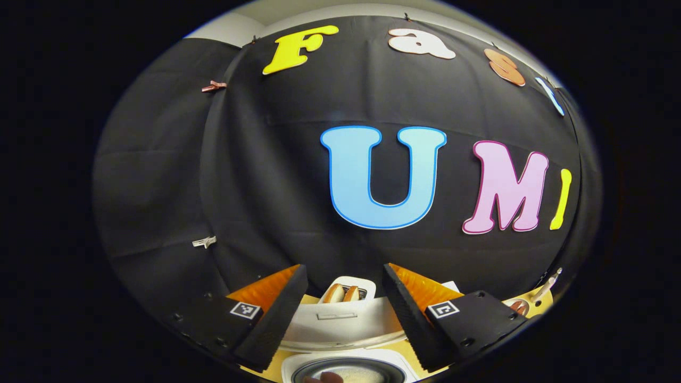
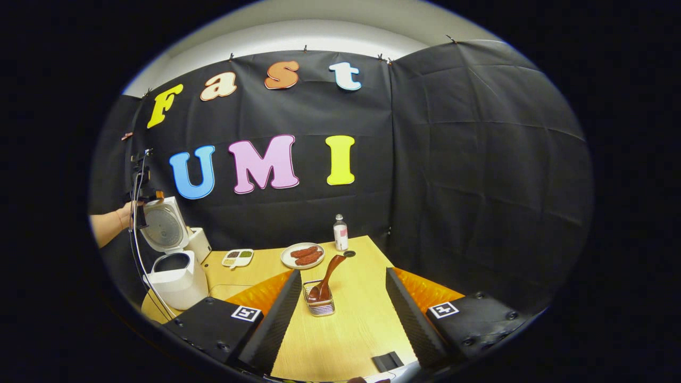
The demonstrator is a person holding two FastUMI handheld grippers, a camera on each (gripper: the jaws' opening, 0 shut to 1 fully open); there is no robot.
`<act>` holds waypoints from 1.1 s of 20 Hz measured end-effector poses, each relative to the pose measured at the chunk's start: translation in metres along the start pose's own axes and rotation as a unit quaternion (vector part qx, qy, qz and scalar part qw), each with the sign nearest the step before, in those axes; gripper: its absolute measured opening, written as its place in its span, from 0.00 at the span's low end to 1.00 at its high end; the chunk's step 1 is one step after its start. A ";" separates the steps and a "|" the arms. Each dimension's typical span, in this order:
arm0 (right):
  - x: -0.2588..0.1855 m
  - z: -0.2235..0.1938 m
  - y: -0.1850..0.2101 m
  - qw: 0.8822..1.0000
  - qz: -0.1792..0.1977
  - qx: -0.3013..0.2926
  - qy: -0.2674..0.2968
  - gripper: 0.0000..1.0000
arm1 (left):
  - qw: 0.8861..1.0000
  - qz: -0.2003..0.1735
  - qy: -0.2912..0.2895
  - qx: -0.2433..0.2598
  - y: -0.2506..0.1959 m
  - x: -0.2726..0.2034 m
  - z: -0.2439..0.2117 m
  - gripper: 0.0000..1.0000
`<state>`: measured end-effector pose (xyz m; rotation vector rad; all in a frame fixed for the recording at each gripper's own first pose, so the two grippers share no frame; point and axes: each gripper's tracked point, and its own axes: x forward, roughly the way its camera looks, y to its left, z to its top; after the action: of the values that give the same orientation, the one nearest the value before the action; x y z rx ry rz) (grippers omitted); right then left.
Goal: Close the left gripper, press the button to open the rice cooker; take a wooden spoon from the chopstick holder with the right hand, scoop a spoonful of rice and pour it into the rice cooker, then put the wooden spoon back into the chopstick holder.
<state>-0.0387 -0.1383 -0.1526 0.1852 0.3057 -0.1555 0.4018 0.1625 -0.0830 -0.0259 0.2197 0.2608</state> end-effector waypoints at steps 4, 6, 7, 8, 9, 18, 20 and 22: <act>0.004 0.001 0.011 1.000 0.015 -0.007 -0.003 0.98 | 1.000 0.003 -0.008 -0.002 -0.006 -0.033 -0.012 0.99; 0.008 0.004 0.015 1.000 0.025 -0.003 -0.007 0.98 | 1.000 0.006 -0.007 0.001 -0.012 -0.057 -0.026 0.99; 0.010 0.005 0.018 0.999 0.032 -0.003 -0.008 0.98 | 1.000 0.007 -0.004 -0.001 -0.015 -0.069 -0.034 0.99; 0.013 0.005 0.019 0.999 0.038 -0.004 -0.009 0.98 | 1.000 0.009 -0.001 -0.001 -0.016 -0.082 -0.044 0.99; 0.016 0.004 0.021 0.999 0.046 -0.004 -0.008 0.98 | 1.000 0.010 0.003 -0.005 -0.019 -0.094 -0.055 0.99; 0.017 0.008 0.011 0.997 0.082 -0.005 -0.003 0.98 | 0.996 0.036 0.069 -0.032 -0.030 -0.151 -0.150 0.96; 0.015 0.004 0.006 0.997 0.082 -0.004 0.002 0.98 | 0.996 0.041 0.082 -0.025 -0.031 -0.155 -0.164 0.96; 0.013 0.003 0.003 0.997 0.082 -0.002 0.005 0.98 | 0.995 0.045 0.089 -0.015 -0.033 -0.158 -0.174 0.96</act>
<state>-0.0253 -0.1378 -0.1538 0.2062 0.2995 0.0077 0.2242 0.0812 -0.2184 -0.0697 0.3944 0.3527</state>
